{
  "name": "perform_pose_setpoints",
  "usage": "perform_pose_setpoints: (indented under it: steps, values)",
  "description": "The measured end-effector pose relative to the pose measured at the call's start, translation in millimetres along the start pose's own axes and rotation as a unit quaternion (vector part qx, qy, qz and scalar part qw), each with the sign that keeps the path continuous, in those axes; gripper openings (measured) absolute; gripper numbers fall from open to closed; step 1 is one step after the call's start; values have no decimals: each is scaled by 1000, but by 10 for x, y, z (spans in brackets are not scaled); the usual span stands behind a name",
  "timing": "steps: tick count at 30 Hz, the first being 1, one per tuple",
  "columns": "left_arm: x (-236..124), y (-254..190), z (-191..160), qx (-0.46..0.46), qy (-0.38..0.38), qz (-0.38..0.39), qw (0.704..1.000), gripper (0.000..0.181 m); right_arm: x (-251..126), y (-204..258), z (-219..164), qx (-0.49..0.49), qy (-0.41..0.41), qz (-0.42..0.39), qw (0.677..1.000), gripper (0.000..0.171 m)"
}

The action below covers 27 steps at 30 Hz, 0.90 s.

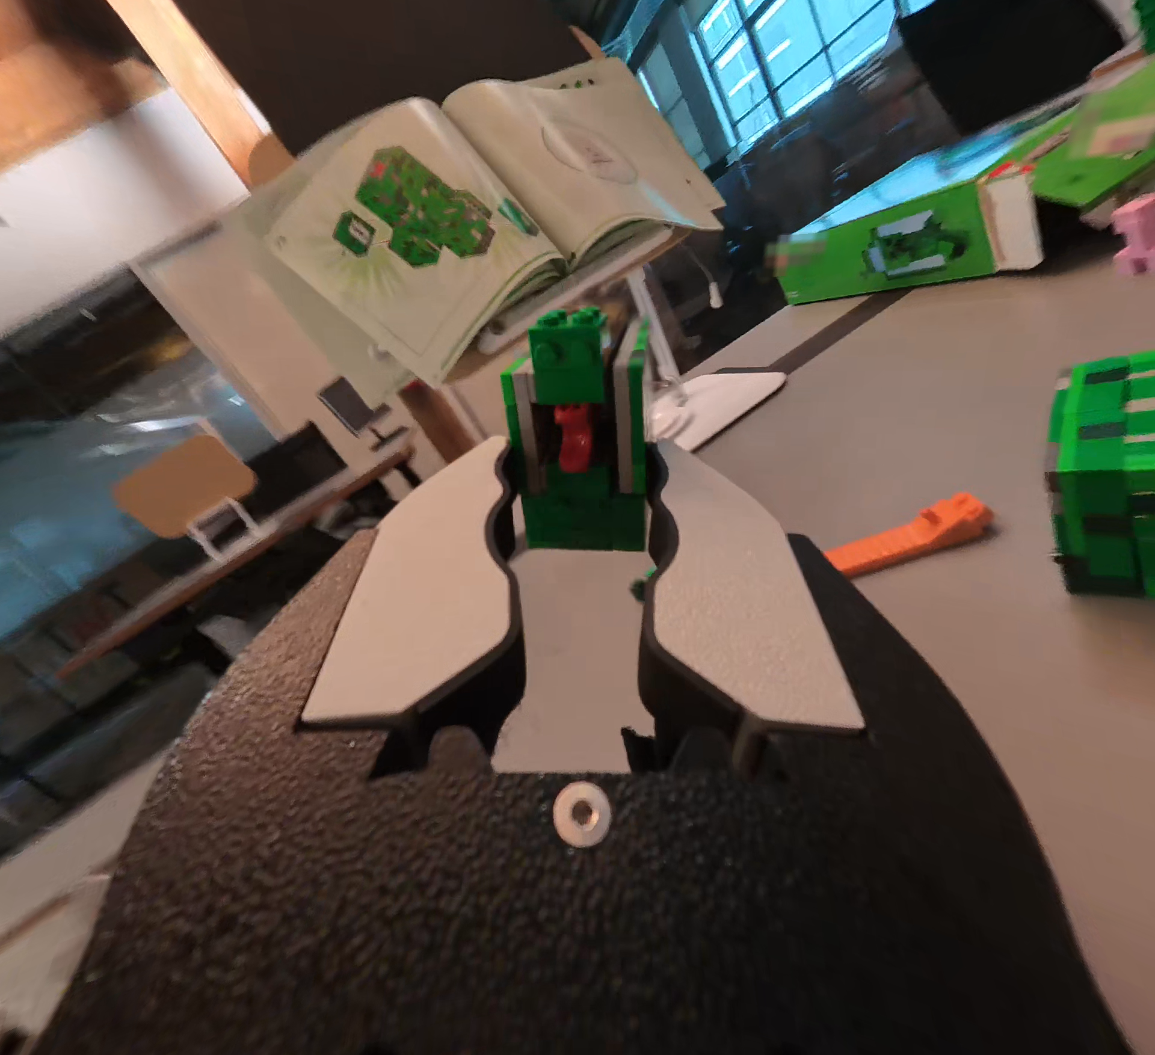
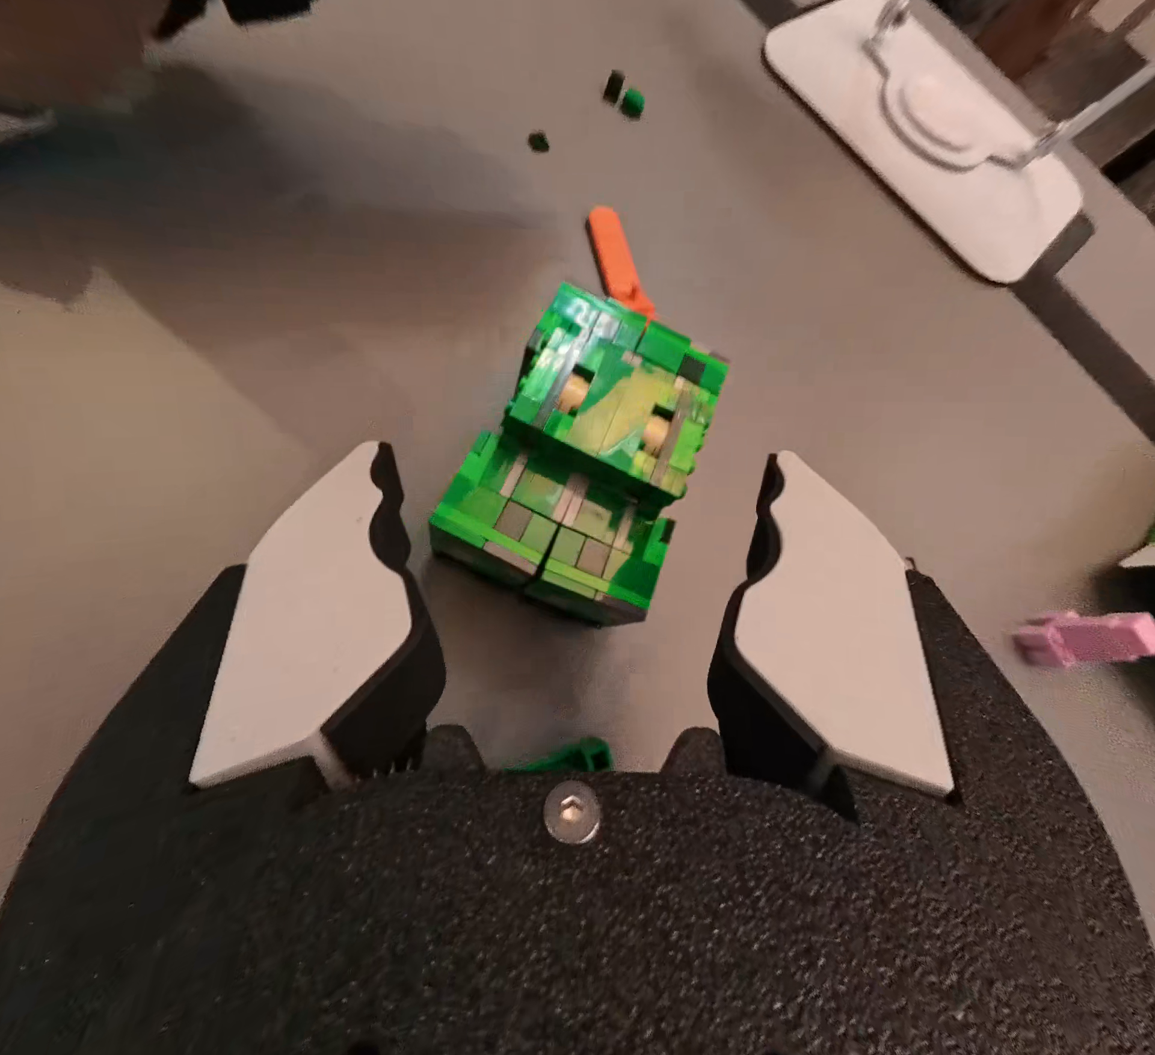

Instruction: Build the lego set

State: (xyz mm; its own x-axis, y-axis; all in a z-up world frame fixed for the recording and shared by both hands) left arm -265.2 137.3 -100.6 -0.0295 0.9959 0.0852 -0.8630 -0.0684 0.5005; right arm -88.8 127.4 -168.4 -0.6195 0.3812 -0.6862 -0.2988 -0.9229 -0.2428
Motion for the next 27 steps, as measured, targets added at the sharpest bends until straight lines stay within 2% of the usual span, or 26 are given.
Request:
perform_pose_setpoints:
  steps: [3,7,11,14,17,23,27]
  values:
    - [-26,-6,0,-8,-3,-6,1000,37,59,-55,-178,-31,52,-20,998,109]
    - [-31,-4,-27,-51,-2,-20,999,36,-8,-355,-330,-23,71,-40,996,104]
    - [-13,-93,-39,-63,1,-48,997,36,-26,-698,-452,-6,77,-72,994,98]
    - [-21,-173,-8,-57,-5,-67,996,36,-8,-976,-484,8,73,-120,990,87]
    - [-31,-238,16,-46,-13,-83,995,36,-23,-1038,-465,25,54,-119,991,86]
    - [-72,-374,78,-64,-41,-143,987,36,-98,-770,-345,47,-47,-9,998,75]
    - [-102,-529,96,-60,-48,-192,978,36,-116,-378,-304,61,-80,143,985,62]
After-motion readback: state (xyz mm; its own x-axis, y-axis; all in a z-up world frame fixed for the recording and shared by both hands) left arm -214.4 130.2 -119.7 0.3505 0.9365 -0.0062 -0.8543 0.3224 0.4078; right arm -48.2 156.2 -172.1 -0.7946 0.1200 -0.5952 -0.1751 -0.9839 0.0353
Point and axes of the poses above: each gripper's, where its closed fingertips meet, x out along the fingers, z out of its top, y = z × x across the jaws, the point moved 1 cm from there along -x, back along the fingers, and after that the axes turned 6 degrees about y, right-handed, at the moved point
